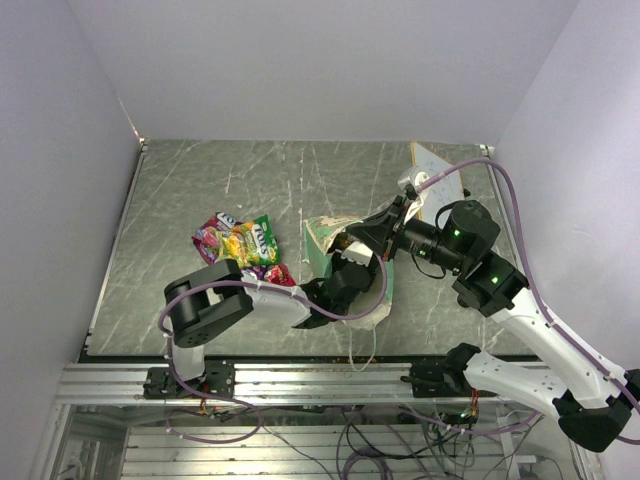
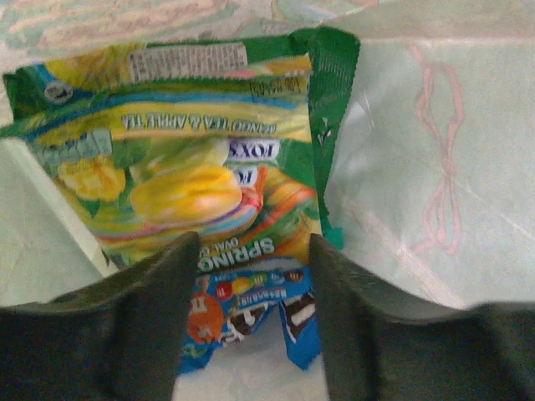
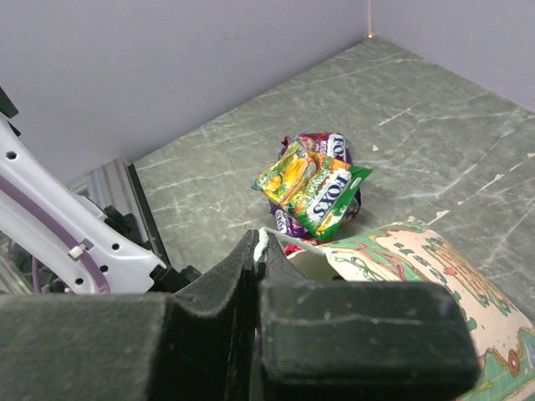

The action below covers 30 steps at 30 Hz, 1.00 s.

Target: Take the snacks out of the paper bag

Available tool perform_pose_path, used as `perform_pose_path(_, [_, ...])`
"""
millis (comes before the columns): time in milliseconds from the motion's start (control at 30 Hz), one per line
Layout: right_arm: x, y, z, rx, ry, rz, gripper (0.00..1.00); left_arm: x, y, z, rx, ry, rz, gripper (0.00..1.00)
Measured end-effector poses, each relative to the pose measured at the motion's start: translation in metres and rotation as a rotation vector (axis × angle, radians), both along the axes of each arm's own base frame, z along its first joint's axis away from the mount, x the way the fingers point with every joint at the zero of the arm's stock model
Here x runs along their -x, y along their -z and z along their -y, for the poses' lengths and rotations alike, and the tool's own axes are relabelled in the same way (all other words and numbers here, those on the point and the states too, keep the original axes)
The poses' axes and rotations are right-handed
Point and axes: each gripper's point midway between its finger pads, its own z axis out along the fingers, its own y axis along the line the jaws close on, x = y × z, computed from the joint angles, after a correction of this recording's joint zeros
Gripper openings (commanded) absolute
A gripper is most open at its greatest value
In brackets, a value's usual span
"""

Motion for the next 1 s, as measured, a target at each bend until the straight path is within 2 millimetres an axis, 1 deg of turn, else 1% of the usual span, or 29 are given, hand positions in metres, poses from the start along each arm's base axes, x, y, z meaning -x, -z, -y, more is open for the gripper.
perform_pose_path(167, [-0.001, -0.001, 0.002, 0.005, 0.007, 0.012, 0.0, -0.015, 0.003, 0.01, -0.006, -0.046, 0.008, 0.99])
perform_pose_path(300, [-0.001, -0.001, 0.004, 0.017, 0.015, 0.018, 0.0, -0.025, 0.012, 0.015, -0.039, -0.085, 0.006, 1.0])
perform_pose_path(367, [-0.002, 0.001, 0.005, 0.028, 0.024, 0.018, 0.0, -0.031, 0.016, 0.016, -0.056, -0.109, 0.006, 0.98])
perform_pose_path(400, [-0.003, 0.002, 0.006, 0.033, 0.029, 0.018, 0.0, -0.034, 0.017, 0.016, -0.063, -0.119, 0.006, 0.95])
perform_pose_path(433, [-0.004, 0.003, 0.007, 0.038, 0.036, 0.018, 0.0, -0.037, 0.017, 0.016, -0.068, -0.129, 0.006, 0.9])
perform_pose_path(467, [-0.005, 0.004, 0.008, 0.042, 0.043, 0.018, 0.0, -0.04, 0.017, 0.015, -0.074, -0.137, 0.006, 0.79])
perform_pose_path(500, [-0.007, 0.005, 0.009, 0.048, 0.051, 0.02, 0.0, -0.042, 0.017, 0.014, -0.083, -0.145, 0.004, 0.66])
perform_pose_path(533, [-0.008, 0.006, 0.009, 0.051, 0.056, 0.022, 0.0, -0.044, 0.017, 0.012, -0.087, -0.149, 0.002, 0.57])
perform_pose_path(567, [-0.008, 0.006, 0.01, 0.054, 0.061, 0.024, 0.0, -0.045, 0.018, 0.01, -0.096, -0.151, 0.002, 0.5])
perform_pose_path(667, [-0.011, 0.005, 0.012, 0.063, 0.077, 0.034, 0.0, -0.045, 0.021, 0.007, -0.123, -0.133, -0.007, 0.37])
perform_pose_path(767, [-0.015, 0.0, 0.016, 0.076, 0.105, 0.051, 0.0, -0.038, 0.021, 0.007, -0.128, -0.063, -0.03, 0.26])
perform_pose_path(933, [-0.03, -0.013, 0.026, 0.121, 0.193, 0.085, 0.0, -0.021, 0.007, 0.014, -0.076, 0.084, -0.073, 0.18])
perform_pose_path(1000, [-0.035, -0.014, 0.03, 0.131, 0.225, 0.092, 0.0, -0.013, 0.002, 0.018, -0.051, 0.139, -0.088, 0.16])
